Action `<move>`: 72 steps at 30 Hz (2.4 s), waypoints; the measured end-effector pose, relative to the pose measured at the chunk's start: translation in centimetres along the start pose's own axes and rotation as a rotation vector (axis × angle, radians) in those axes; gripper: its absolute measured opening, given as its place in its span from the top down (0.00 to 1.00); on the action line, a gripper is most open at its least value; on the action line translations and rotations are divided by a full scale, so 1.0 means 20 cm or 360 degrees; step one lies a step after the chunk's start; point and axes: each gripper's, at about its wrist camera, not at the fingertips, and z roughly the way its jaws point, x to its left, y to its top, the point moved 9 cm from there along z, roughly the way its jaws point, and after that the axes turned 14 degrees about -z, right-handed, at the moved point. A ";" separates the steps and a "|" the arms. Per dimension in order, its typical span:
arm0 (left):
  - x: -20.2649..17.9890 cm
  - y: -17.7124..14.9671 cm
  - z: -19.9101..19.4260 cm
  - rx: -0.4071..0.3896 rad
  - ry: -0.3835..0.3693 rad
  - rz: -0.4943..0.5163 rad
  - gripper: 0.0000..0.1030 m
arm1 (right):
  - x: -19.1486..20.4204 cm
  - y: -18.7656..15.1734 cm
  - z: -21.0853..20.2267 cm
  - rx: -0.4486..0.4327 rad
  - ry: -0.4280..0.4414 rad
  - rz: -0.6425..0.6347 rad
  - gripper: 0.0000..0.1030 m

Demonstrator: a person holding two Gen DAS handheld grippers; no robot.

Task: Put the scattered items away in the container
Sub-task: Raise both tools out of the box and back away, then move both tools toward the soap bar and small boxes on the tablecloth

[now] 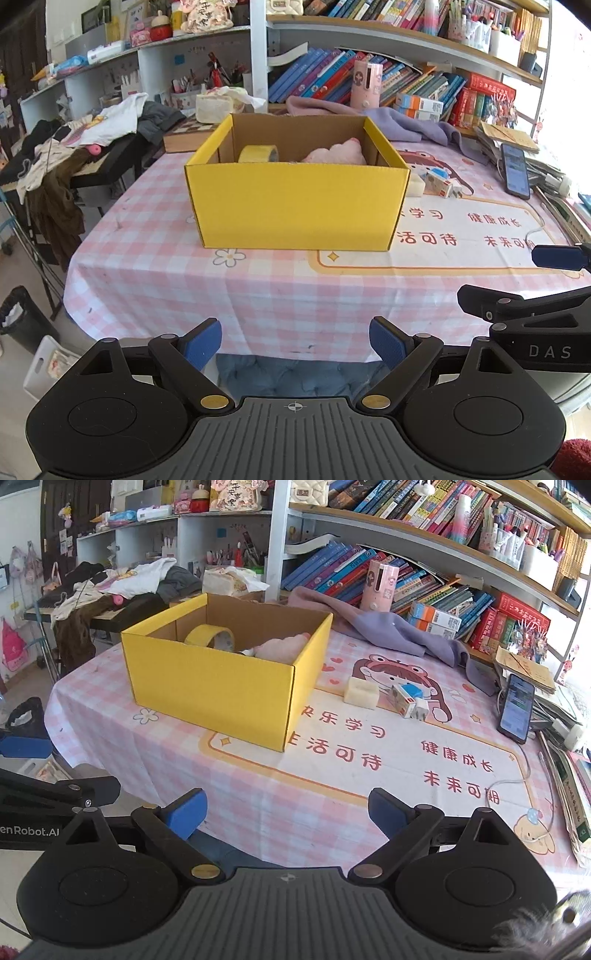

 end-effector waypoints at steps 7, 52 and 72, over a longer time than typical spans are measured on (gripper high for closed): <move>-0.02 -0.03 0.00 0.0023 -0.0003 0.0030 0.13 | -0.02 -0.04 -0.01 0.0021 -0.0019 0.0024 0.07; -0.47 -0.08 0.18 0.0189 -0.0247 0.0253 0.13 | -0.37 -0.28 -0.05 0.0175 -0.0272 0.0237 0.06; -0.78 -0.03 0.29 0.0181 -0.0379 0.0384 0.13 | -0.66 -0.36 -0.03 0.0204 -0.0395 0.0361 0.08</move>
